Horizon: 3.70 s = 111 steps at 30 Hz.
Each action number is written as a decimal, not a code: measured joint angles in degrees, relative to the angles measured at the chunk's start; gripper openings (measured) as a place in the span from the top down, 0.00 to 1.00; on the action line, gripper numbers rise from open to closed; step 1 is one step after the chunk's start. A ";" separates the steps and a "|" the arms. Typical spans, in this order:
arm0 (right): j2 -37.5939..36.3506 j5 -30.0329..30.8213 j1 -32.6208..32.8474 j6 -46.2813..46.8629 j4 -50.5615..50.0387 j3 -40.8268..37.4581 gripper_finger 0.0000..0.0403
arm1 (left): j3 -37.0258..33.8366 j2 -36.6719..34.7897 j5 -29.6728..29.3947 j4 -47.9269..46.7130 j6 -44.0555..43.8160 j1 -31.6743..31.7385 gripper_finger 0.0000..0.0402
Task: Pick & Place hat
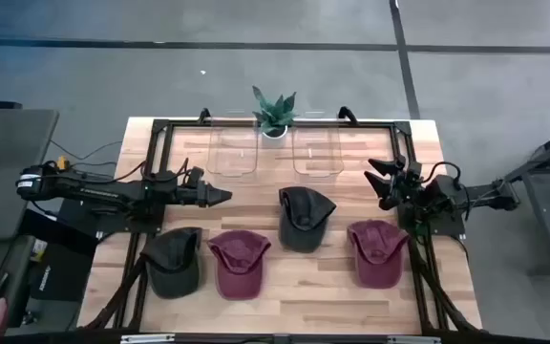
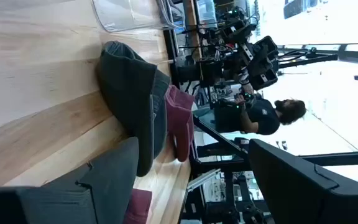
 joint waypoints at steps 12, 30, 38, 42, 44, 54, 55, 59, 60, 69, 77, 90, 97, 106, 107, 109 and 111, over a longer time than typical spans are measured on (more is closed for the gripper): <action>0.02 0.00 0.02 -0.01 0.00 0.00 0.33 | -0.01 0.01 0.00 0.00 0.00 0.00 0.26; 0.00 0.02 0.00 -0.01 -0.02 0.00 0.33 | 0.00 0.00 -0.01 0.00 0.02 -0.01 0.26; 0.01 0.02 0.01 0.00 -0.01 0.00 0.33 | 0.00 -0.01 -0.02 0.00 0.01 0.00 0.26; 0.00 0.00 0.00 0.00 0.00 0.00 0.33 | 0.00 0.00 -0.01 0.00 0.00 0.00 0.26; 0.00 0.01 0.02 -0.02 -0.01 0.01 0.33 | -0.01 -0.01 0.00 0.00 0.00 -0.02 0.26; 0.00 0.00 0.02 0.00 -0.02 0.00 0.33 | 0.01 0.01 -3.60 -0.41 0.02 0.00 0.26; 0.02 0.00 0.02 0.00 -0.02 0.01 0.33 | -0.01 0.00 -3.61 -0.58 0.02 0.00 0.26; 0.00 0.02 0.00 0.00 0.00 0.00 0.33 | -0.01 0.01 -1.28 -1.86 0.11 0.00 0.26; 0.00 0.00 0.02 0.00 0.00 0.00 0.33 | 0.00 0.01 -0.20 -1.78 0.63 0.00 0.26; 0.02 0.00 0.00 0.00 0.00 0.00 0.33 | 2.59 -0.01 13.33 -1.31 12.86 0.00 0.26; 0.00 0.00 0.02 0.00 -0.02 0.00 0.33 | 13.62 0.01 17.60 -18.83 25.34 0.00 0.26; 0.00 0.01 0.02 -0.02 0.00 0.01 0.33 | 39.78 2.17 -3.34 -65.99 27.16 -0.01 0.26; 0.01 0.00 0.02 -0.01 0.00 0.00 0.33 | 48.24 5.20 -4.35 -83.98 13.54 0.00 0.26; 0.02 0.00 0.00 0.00 0.00 0.00 0.33 | 49.65 6.13 1.82 -99.78 2.99 -1.25 0.26; 0.00 0.00 0.02 -0.02 0.00 0.00 0.33 | 49.65 6.13 1.82 -100.03 2.61 -2.16 0.26; 0.00 0.00 0.00 -0.02 0.00 0.02 0.33 | 49.65 6.15 0.90 -100.38 1.53 -4.06 0.26; 0.01 0.00 0.02 -0.02 -0.02 0.01 0.33 | 49.65 6.13 0.05 -101.23 0.50 -6.01 0.26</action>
